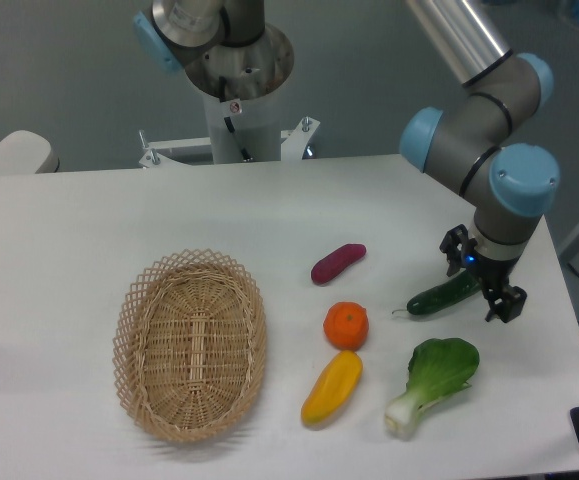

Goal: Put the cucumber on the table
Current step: 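Open the gripper to release the cucumber on the table, then raise the open gripper up away from the cucumber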

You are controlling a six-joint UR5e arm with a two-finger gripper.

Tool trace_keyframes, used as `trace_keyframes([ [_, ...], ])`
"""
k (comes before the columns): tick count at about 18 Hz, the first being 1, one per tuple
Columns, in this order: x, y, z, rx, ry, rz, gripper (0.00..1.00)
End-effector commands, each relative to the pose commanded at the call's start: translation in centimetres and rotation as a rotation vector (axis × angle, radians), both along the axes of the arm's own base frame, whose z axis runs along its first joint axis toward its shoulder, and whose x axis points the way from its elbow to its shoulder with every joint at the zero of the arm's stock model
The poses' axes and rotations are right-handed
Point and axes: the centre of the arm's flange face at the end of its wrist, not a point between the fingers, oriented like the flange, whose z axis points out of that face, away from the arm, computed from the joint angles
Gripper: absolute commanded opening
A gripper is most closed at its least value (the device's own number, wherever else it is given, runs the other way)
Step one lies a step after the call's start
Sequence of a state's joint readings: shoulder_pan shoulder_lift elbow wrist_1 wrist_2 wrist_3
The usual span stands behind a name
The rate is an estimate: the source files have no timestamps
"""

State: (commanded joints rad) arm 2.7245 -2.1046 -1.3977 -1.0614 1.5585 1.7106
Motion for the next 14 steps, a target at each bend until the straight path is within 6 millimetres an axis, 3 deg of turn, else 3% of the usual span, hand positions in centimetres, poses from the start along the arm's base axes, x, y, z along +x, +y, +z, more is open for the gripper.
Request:
trace_keyframes([
  [5,0.9,3.6,3.0,0.038,0.014,0.139,1.00],
  [12,4.2,8.1,2.9,0.062,0.001,0.204,1.00],
  [14,4.5,8.4,3.0,0.064,0.001,0.210,1.00],
])
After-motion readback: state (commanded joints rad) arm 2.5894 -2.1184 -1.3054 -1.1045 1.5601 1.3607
